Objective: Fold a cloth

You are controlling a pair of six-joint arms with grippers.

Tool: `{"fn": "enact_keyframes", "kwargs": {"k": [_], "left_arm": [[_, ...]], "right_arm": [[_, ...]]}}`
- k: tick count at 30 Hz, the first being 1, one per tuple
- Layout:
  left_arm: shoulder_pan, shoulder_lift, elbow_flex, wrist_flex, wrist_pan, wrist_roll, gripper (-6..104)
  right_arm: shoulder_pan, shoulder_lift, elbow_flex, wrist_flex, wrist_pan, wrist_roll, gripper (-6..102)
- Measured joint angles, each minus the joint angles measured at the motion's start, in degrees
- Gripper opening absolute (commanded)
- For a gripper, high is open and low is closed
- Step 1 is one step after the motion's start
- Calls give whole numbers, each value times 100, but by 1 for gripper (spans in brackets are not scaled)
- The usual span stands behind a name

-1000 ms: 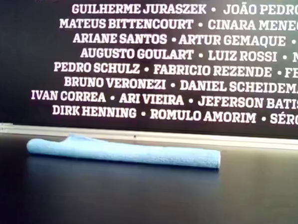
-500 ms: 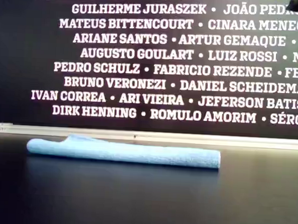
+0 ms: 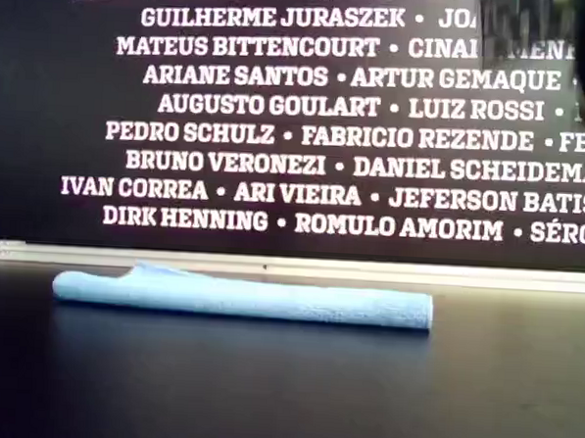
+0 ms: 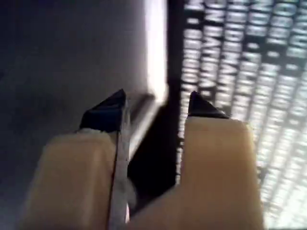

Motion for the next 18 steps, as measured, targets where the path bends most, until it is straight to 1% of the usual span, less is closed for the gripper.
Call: {"fn": "enact_keyframes", "kwargs": {"k": [9, 18], "left_arm": [[0, 35, 747, -62, 0, 0, 75], [0, 35, 1107, -79, 0, 0, 75]], "right_arm": [[0, 35, 835, 0, 0, 0, 51], [0, 44, 976, 0, 0, 0, 51]]}}
